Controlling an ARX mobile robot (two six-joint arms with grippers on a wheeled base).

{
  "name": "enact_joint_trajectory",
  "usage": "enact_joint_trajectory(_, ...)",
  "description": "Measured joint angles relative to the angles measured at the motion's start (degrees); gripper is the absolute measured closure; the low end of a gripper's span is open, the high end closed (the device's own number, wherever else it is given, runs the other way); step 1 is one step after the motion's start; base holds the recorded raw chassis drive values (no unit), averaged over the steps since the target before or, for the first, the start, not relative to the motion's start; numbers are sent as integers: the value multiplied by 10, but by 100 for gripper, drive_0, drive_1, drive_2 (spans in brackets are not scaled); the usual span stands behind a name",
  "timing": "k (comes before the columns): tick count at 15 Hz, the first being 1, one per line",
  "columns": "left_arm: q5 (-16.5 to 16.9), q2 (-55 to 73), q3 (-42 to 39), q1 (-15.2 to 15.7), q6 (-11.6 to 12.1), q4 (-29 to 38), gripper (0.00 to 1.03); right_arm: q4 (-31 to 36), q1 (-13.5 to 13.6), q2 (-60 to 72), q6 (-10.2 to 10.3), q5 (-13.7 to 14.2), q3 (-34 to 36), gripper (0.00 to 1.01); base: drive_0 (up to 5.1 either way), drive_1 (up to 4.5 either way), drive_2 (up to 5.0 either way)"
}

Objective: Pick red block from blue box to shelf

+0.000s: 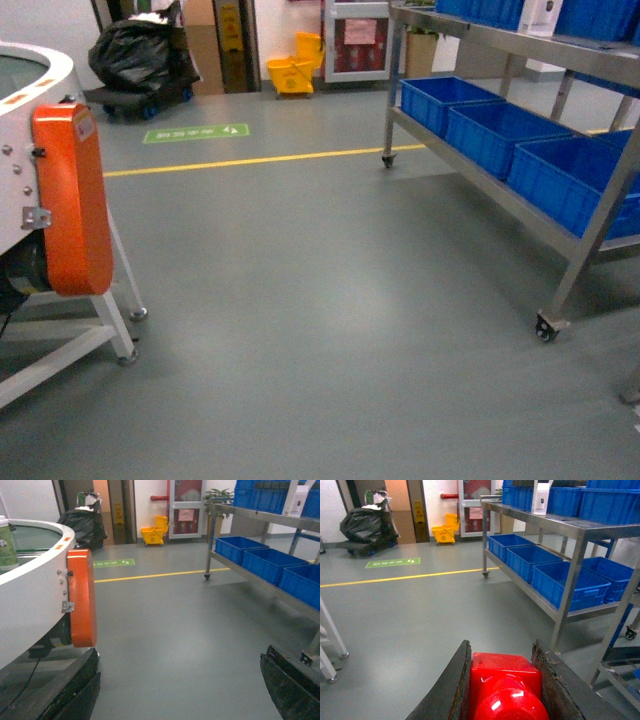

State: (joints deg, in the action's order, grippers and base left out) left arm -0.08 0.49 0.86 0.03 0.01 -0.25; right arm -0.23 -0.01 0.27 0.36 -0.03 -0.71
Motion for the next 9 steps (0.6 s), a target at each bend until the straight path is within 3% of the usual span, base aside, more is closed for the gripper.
enact_joint_trajectory(9,0,0,0,0,0,0,5,0,0,0,0,0,0,72,-158,-158,-158)
